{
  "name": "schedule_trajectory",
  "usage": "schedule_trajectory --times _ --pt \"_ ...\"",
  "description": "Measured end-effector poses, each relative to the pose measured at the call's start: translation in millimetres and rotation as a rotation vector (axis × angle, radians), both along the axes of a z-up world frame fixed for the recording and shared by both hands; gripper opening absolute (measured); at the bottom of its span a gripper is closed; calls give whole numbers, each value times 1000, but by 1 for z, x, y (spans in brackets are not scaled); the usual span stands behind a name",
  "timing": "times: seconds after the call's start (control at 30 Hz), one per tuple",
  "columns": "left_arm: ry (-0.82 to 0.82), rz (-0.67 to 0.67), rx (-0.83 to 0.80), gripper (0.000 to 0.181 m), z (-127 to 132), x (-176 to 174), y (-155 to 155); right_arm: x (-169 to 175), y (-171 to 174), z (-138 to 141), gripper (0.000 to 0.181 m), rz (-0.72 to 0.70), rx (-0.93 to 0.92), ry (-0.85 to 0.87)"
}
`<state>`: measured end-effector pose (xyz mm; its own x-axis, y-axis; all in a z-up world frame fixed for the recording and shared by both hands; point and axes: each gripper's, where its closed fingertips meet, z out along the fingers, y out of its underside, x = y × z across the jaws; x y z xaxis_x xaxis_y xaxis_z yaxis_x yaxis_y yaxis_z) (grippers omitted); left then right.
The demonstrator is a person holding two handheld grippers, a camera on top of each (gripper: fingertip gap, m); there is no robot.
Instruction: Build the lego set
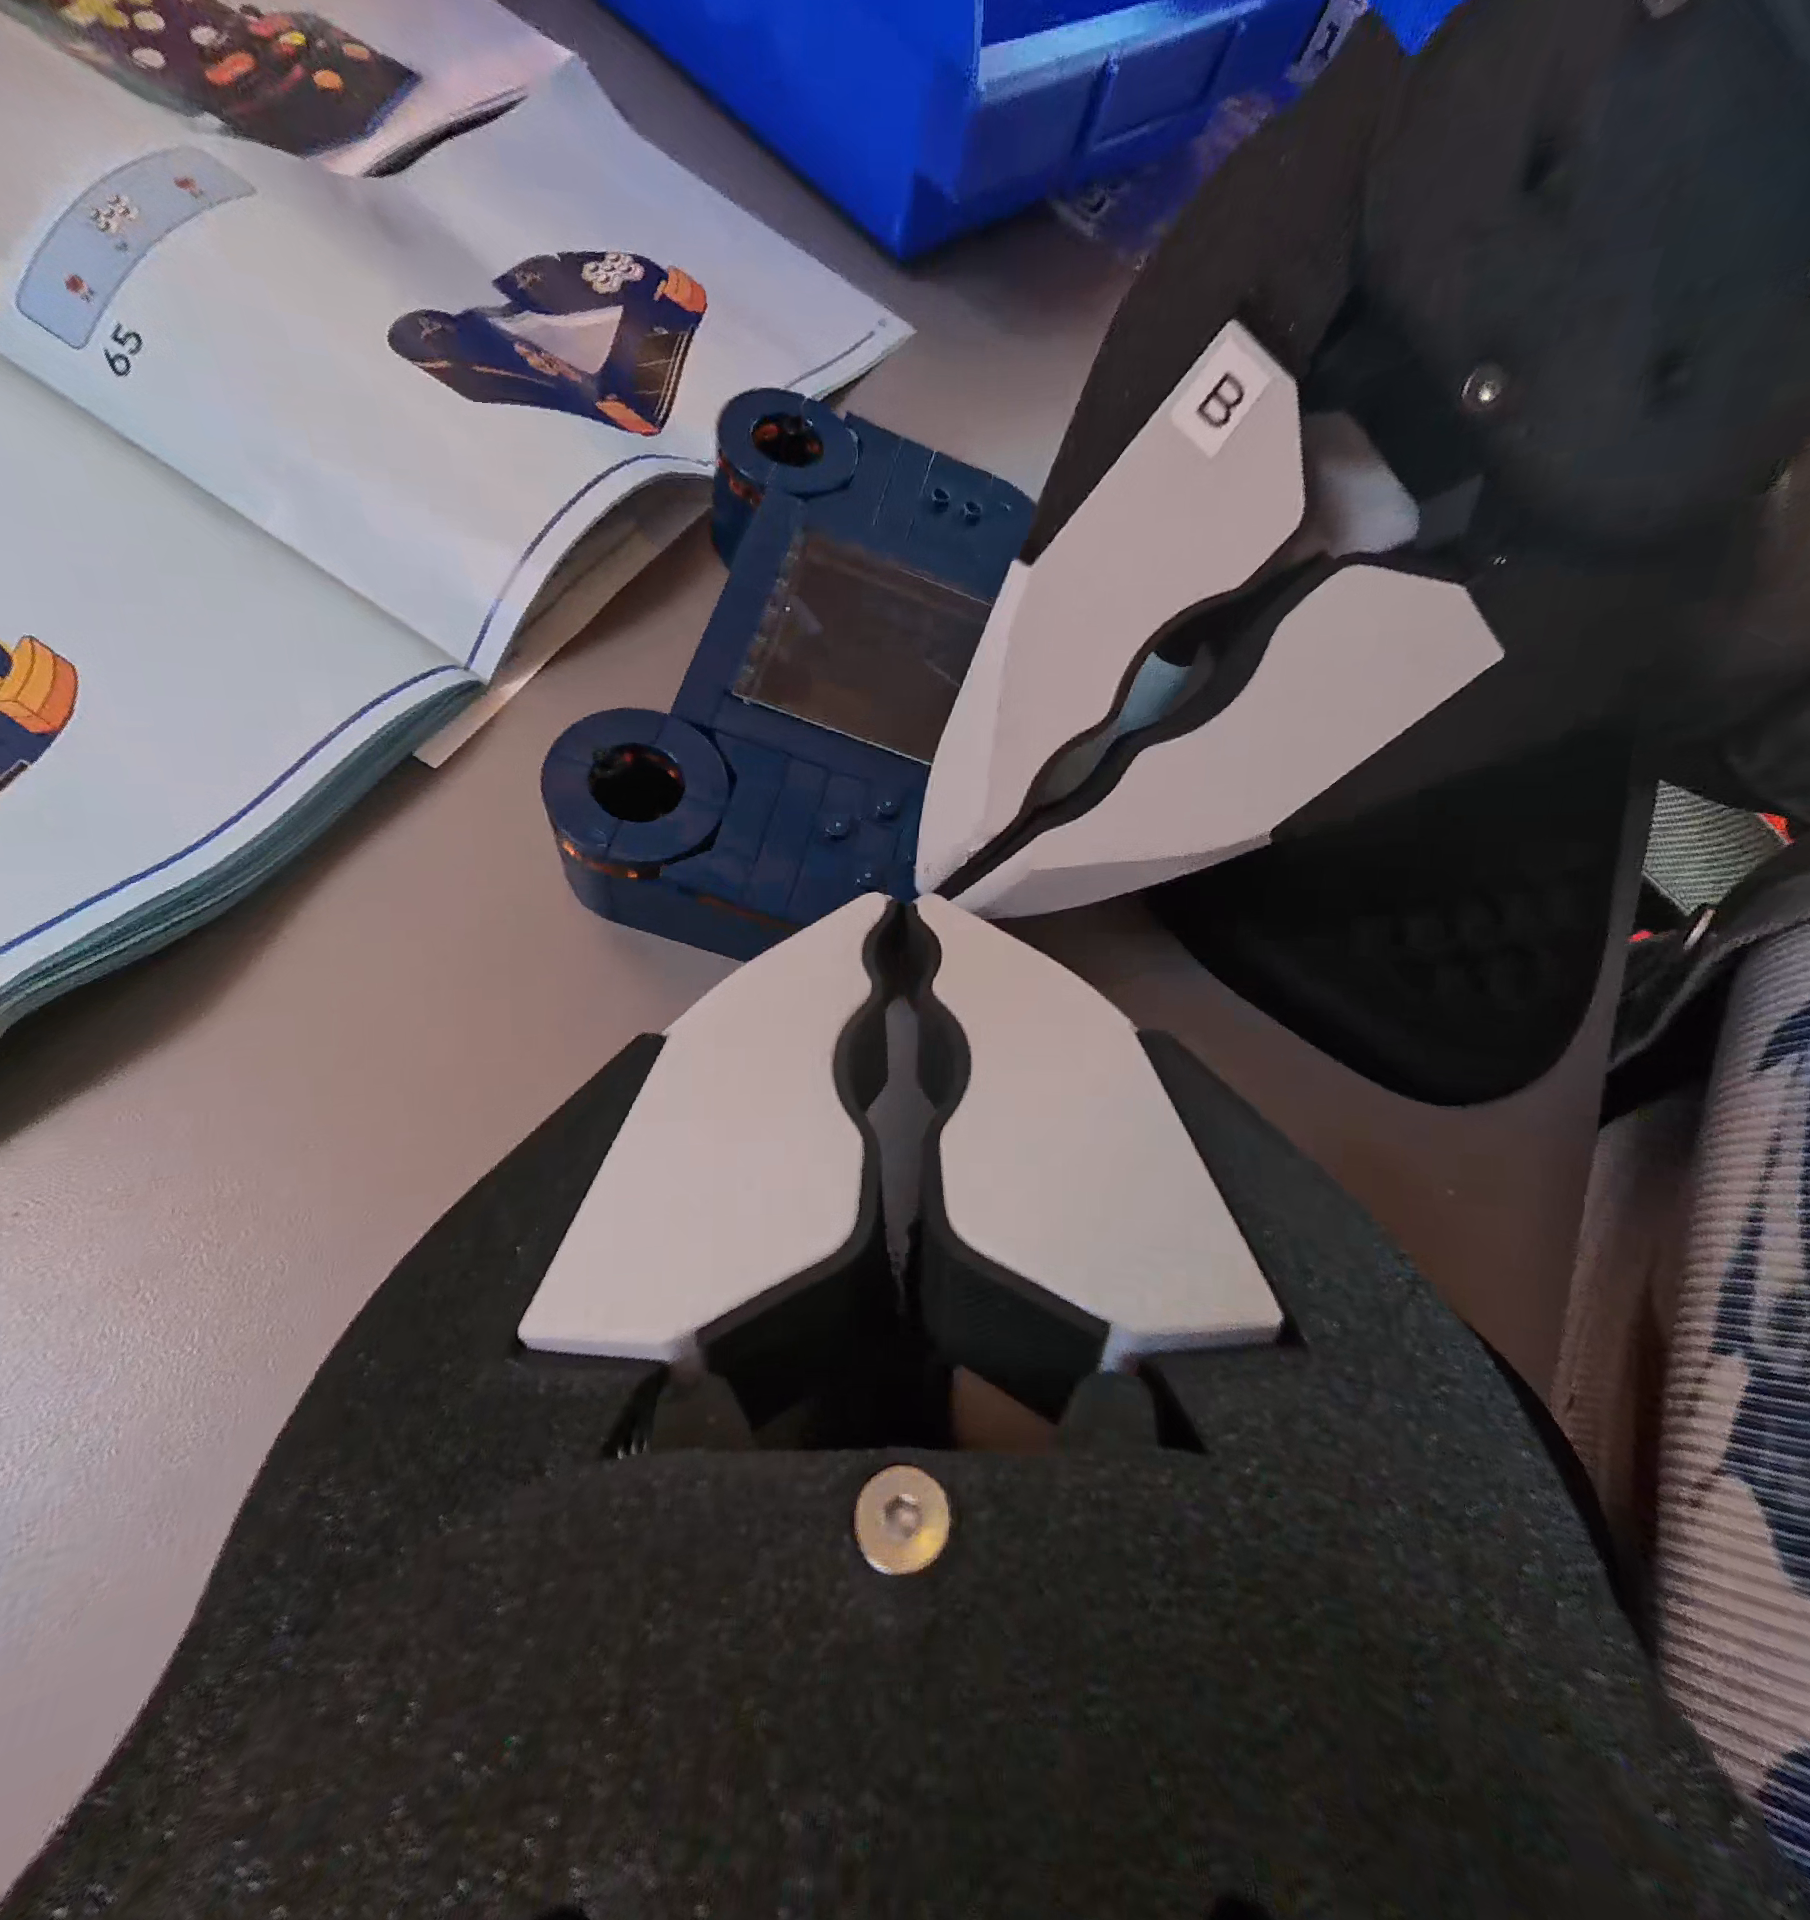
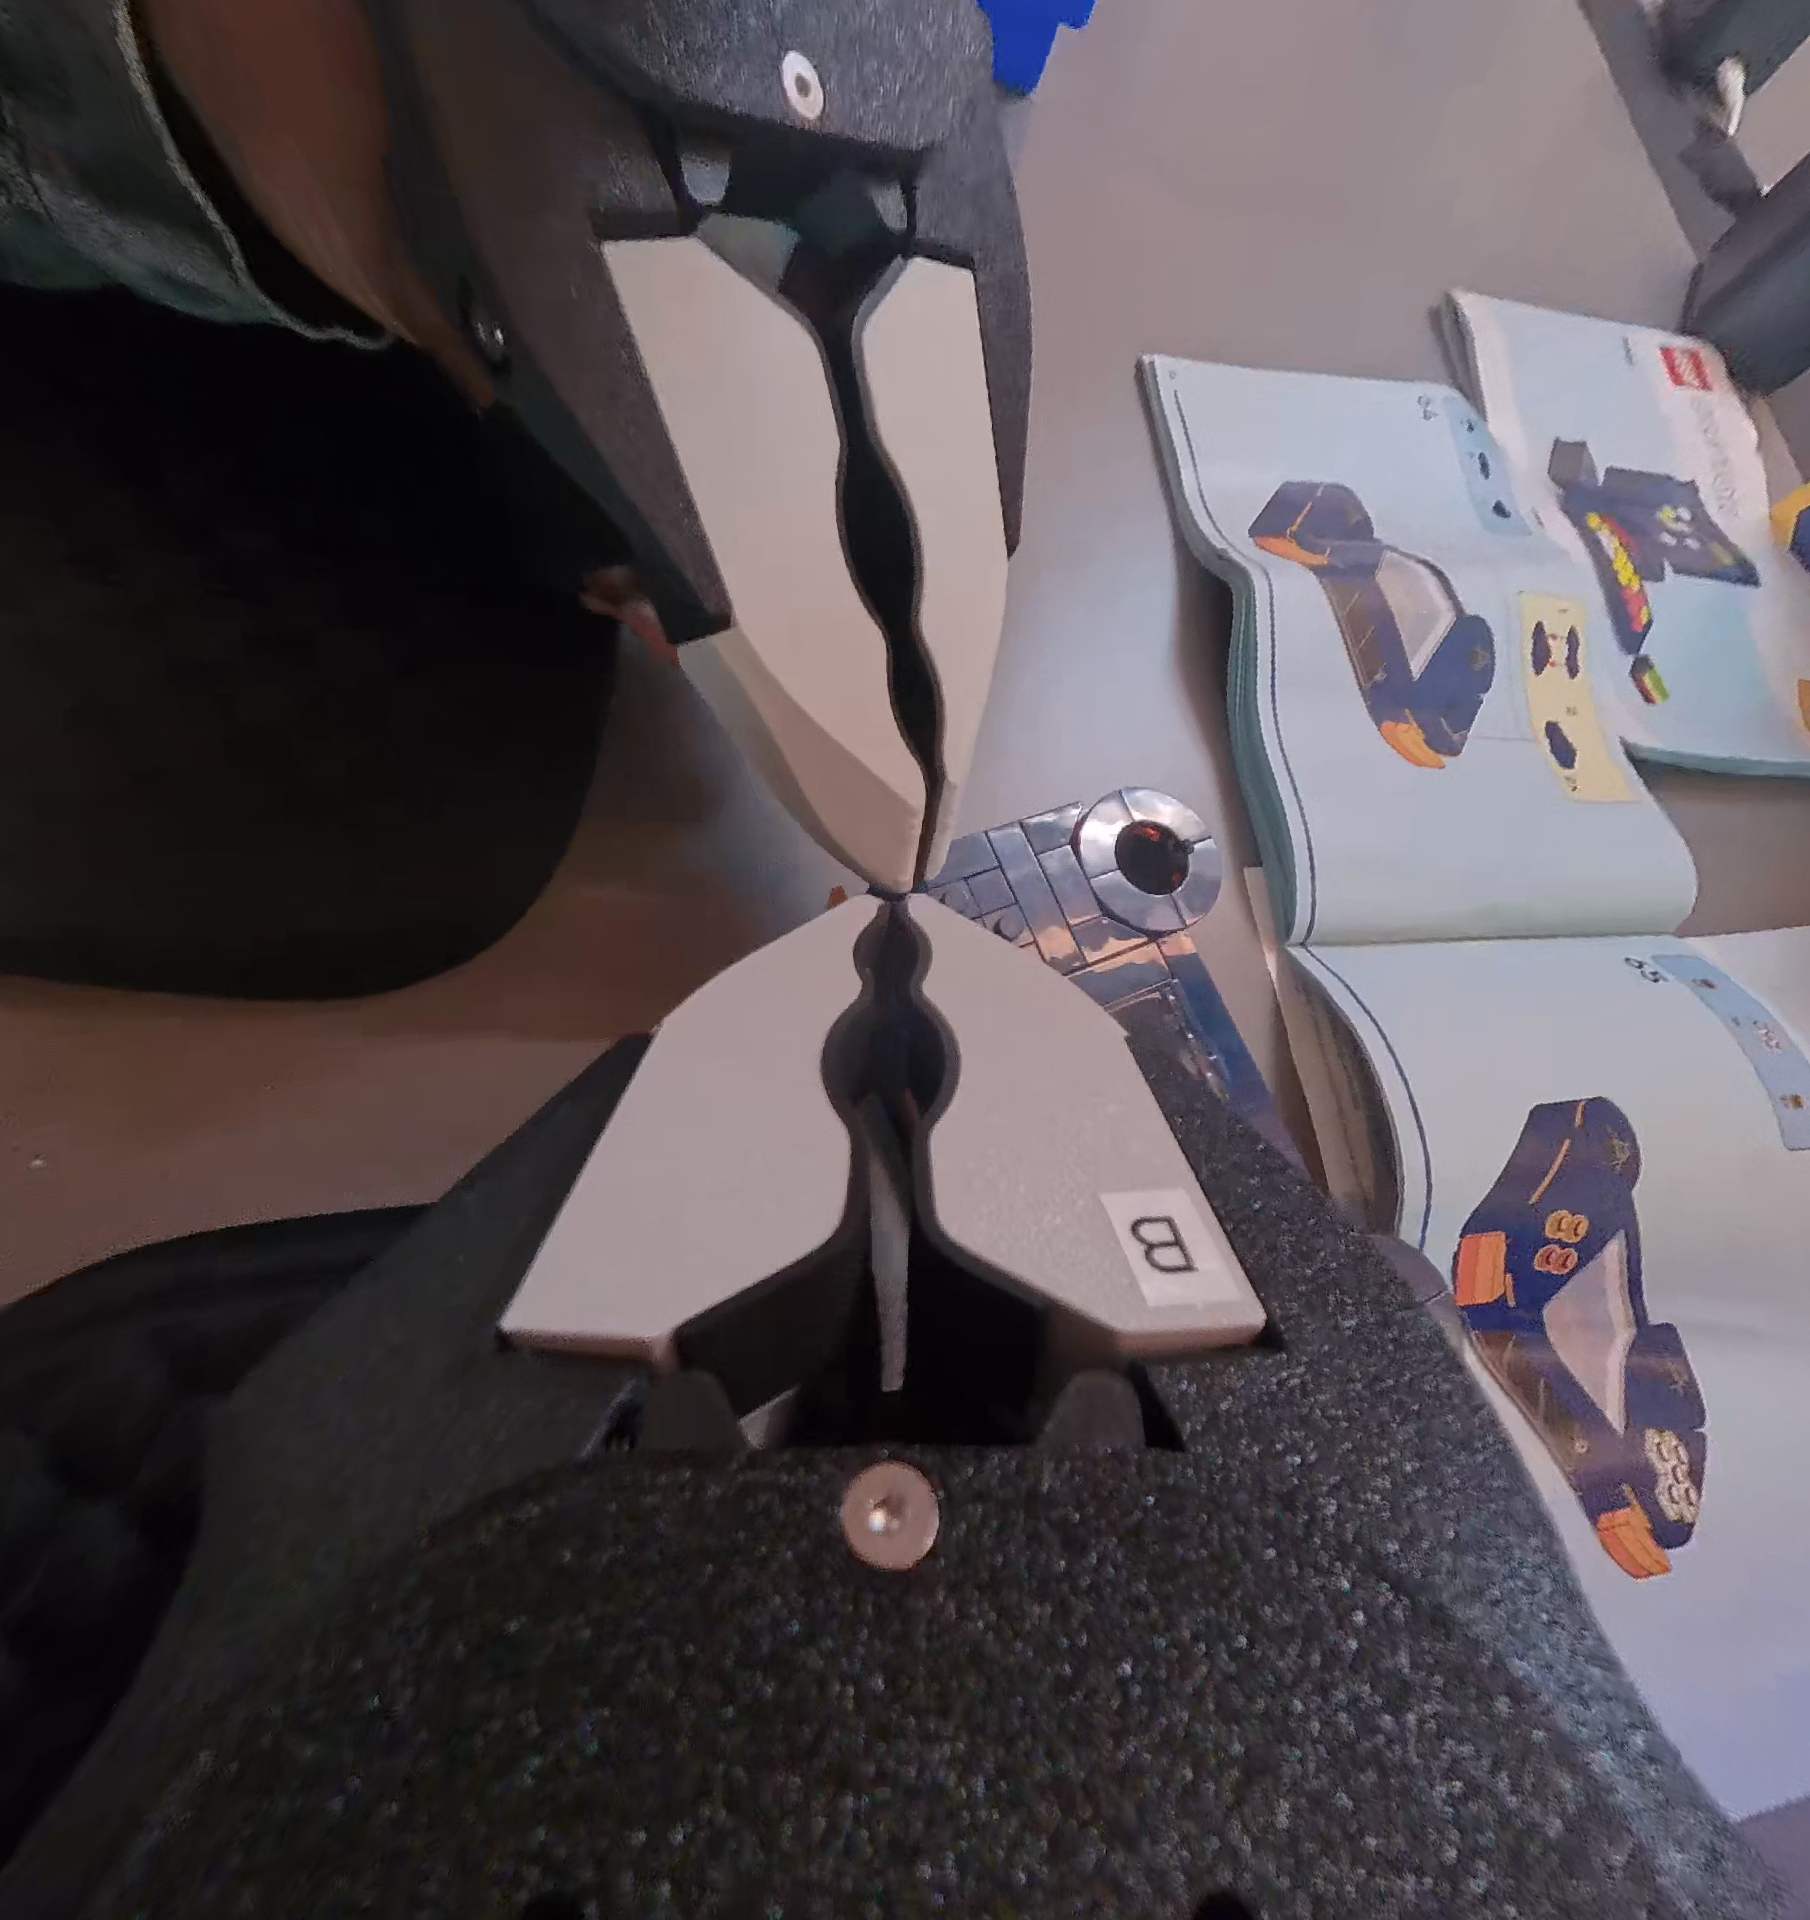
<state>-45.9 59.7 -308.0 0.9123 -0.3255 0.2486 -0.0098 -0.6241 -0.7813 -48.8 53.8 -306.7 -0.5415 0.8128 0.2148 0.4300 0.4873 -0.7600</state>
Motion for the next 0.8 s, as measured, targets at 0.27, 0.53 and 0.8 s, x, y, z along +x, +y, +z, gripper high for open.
schedule_trajectory --times 0.27,0.53,0.8 --pt "0 7 5 0 0 -1 1 3 1 1 0 -3 -38 -27" --pt "-299 85 74 29 22 -19 1 42 78 22 70 -366 -342 20" --pt "-229 45 -81 38 -1 -9 3 52 74 -6 73 -371 -352 -134"
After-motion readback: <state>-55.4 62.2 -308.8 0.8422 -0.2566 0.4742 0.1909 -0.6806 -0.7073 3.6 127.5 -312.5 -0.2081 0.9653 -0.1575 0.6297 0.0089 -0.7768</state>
